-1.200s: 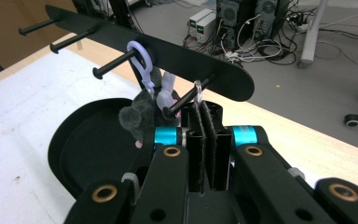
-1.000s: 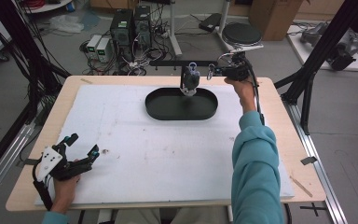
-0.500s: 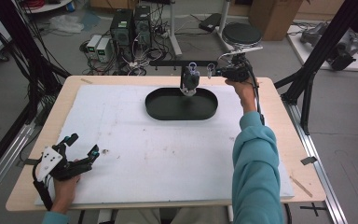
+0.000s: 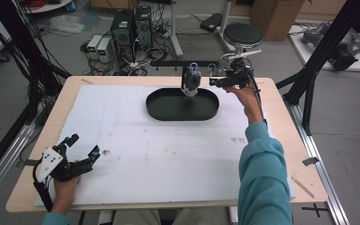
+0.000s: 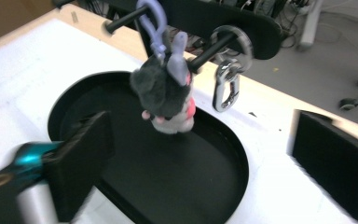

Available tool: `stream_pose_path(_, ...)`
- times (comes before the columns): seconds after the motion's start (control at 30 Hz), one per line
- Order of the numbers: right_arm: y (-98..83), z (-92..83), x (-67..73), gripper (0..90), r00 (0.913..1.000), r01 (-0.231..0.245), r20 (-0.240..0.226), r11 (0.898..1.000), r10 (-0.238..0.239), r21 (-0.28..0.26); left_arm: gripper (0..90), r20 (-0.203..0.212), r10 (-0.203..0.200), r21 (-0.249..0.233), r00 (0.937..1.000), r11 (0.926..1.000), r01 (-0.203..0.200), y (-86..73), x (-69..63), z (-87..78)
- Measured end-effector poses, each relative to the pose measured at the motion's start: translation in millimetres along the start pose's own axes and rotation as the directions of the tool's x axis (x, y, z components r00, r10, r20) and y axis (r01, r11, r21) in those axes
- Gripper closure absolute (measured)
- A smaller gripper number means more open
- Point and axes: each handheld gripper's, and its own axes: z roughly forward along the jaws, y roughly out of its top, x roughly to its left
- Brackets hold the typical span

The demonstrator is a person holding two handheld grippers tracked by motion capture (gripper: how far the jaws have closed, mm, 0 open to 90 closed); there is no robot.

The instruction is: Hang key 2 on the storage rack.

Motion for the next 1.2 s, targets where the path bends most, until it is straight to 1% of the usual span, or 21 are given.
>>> stream_pose_path(0.03,-4.3,-3.7,3.6,1.1,1.0,0.006,0.002,0.999,-0.006,-0.037,11.9,0.0,0.001,0.002,1.0,1.0,-0.001,0.0,0.2,-0.1)
stream_pose_path(0.1,-8.4,-10.2,8.7,0.6,0.9993,-0.012,-0.035,0.999,0.011,-0.032,11.8,0.0,0.001,0.0,1.0,1.0,-0.001,0.0,-0.1,0.0)
stream_pose_path(0.17,-15.8,-19.0,16.2,0.6,0.9987,0.013,-0.047,0.995,-0.018,-0.101,11.8,0.0,0.003,0.0,1.0,1.0,-0.003,0.0,-0.2,-0.1)
stream_pose_path(0.2,-17.1,-21.2,18.0,0.6,0.9984,0.022,-0.049,0.993,-0.028,-0.112,11.8,0.0,0.0,-0.002,1.0,1.0,0.0,-0.1,-0.3,0.0)
stream_pose_path(0.23,-22.3,-28.7,24.1,0.6,0.9978,0.037,-0.049,0.989,-0.045,-0.141,11.8,0.0,0.0,-0.001,1.0,1.0,0.0,0.0,-0.1,-0.1)
stream_pose_path(0.4,-46.3,-51.6,37.8,0.6,0.9958,0.068,-0.046,0.976,-0.079,-0.209,11.8,0.0,0.001,0.0,1.0,1.0,-0.001,0.0,-0.2,0.0)
stream_pose_path(0.5,-68.0,-64.6,45.5,0.6,0.9942,0.077,-0.052,0.96,-0.094,-0.268,11.8,-0.001,0.0,-0.001,1.0,1.0,0.0,0.0,-0.2,0.0)
stream_pose_path(0.57,-84.8,-72.0,48.6,0.6,0.9926,0.05,-0.089,0.945,-0.082,-0.322,11.8,-0.001,0.001,-0.001,1.0,1.0,-0.001,-0.1,-0.3,0.0)
stream_pose_path(0.6,-90.8,-74.4,49.7,0.6,0.9919,0.038,-0.102,0.944,-0.076,-0.327,11.8,-0.001,0.001,-0.002,1.0,1.0,-0.001,0.0,-0.4,0.0)
stream_pose_path(0.63,-101.3,-78.0,52.0,0.6,0.9913,0.039,-0.104,0.936,-0.08,-0.351,11.8,-0.001,0.0,-0.002,1.0,1.0,0.0,-0.1,-0.4,0.0)
stream_pose_path(0.67,-110.4,-80.7,54.7,0.6,0.9921,0.041,-0.095,0.927,-0.082,-0.372,11.8,-0.001,0.0,-0.002,1.0,1.0,0.0,-0.1,-0.4,-0.1)
stream_pose_path(0.7,-117.8,-83.1,57.8,0.6,0.9931,0.038,-0.09,0.93,-0.075,-0.366,11.8,0.0,0.0,-0.003,1.0,1.0,0.0,-0.1,-0.3,0.0)
stream_pose_path(0.77,-137.5,-87.2,65.0,0.7,0.9938,0.049,-0.068,0.9,-0.087,-0.433,11.8,-0.001,0.001,-0.001,1.0,1.0,-0.001,0.0,0.0,-0.2)
stream_pose_path(0.87,-165.3,-89.4,77.4,0.7,0.9955,0.084,-0.001,0.883,-0.095,-0.463,11.8,-0.001,0.0,-0.002,1.0,1.0,0.0,-0.1,-0.2,0.0)
stream_pose_path(0.9,-173.5,-88.6,80.0,0.6,0.995,0.095,0.017,0.878,-0.099,-0.468,11.8,0.0,0.0,-0.002,1.0,1.0,0.0,-0.1,-0.3,0.0)
stream_pose_path(0.97,-187.8,-87.0,84.5,0.6,0.995,0.099,0.044,0.88,-0.089,-0.465,11.8,-0.001,0.0,-0.002,1.0,1.0,0.0,-0.1,-0.2,-0.1)
stream_pose_path(1.0,-192.7,-86.5,85.5,0.6,0.995,0.1,0.047,0.879,-0.088,-0.466,11.8,-0.001,0.001,-0.002,1.0,1.0,-0.001,0.0,-0.1,-0.2)
stream_pose_path(1.07,-204.5,-85.6,87.7,0.6,0.9934,0.111,0.075,0.876,-0.086,-0.469,11.8,-0.001,0.0,-0.002,1.0,1.0,0.0,-0.1,0.0,-0.2)
stream_pose_path(1.1,-208.8,-85.5,87.7,0.6,0.9929,0.116,0.08,0.873,-0.088,-0.474,11.8,-0.001,-0.001,-0.001,1.0,1.0,0.001,0.0,0.1,-0.2)
stream_pose_path(1.17,-216.6,-85.9,87.1,0.6,0.9944,0.1,0.078,0.864,-0.071,-0.493,11.8,-0.001,0.001,0.0,1.0,1.0,-0.001,0.0,0.3,-0.3)
stream_pose_path(1.2,-219.3,-86.0,87.4,0.7,0.995,0.094,0.077,0.862,-0.064,-0.498,11.8,0.0,0.0,-0.001,1.0,1.0,0.0,0.0,0.1,-0.2)
